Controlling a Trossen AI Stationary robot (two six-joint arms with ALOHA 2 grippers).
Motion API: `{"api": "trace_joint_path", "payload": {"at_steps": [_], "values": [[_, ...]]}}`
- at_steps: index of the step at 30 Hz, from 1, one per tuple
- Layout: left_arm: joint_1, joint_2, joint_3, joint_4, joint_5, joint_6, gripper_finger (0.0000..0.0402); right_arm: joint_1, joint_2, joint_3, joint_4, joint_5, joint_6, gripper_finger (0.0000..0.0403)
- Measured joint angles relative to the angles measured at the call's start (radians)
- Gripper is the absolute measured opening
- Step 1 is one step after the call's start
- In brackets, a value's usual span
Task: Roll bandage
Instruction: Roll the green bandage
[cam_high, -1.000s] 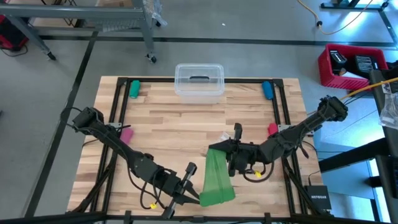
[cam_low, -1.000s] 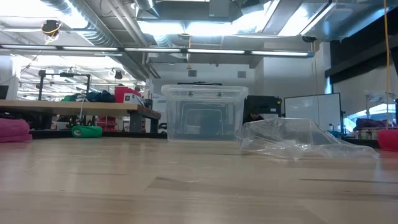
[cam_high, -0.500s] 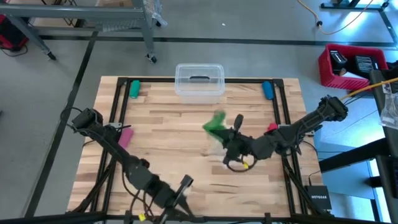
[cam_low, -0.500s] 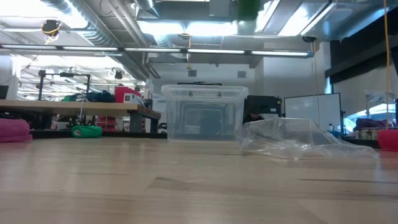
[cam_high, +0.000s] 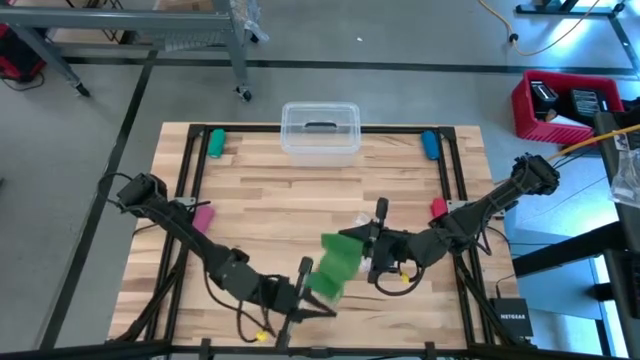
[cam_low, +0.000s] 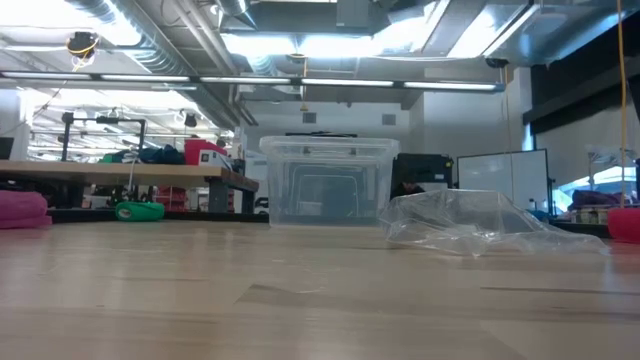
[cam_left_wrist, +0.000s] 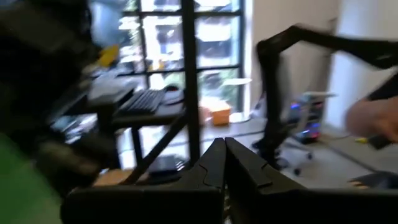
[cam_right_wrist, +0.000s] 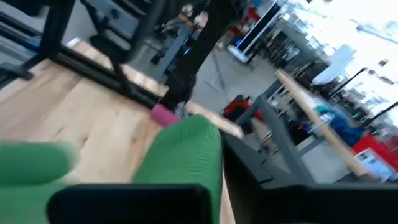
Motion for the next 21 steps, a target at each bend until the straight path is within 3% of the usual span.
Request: {"api": "trace_joint_path", "payload": {"at_steps": [9,15,21], "values": [[-0.001,0.000,0.000,-0.196,-0.113,-0.130,0.0001,-0.001,0.005,0.000,-0.223,-0.103,0.278,0.0103],[0.007,0.000,0.000,-0.358,-0.163,-0.270,0.0001,0.000,0.016,0.000,-0.433,-0.106,0.446,0.0160],[0.034,0.001,0.000,-0.452,-0.169,-0.388,0.0001,0.001,0.015,0.000,-0.479,-0.103,0.508,0.0205]]}}
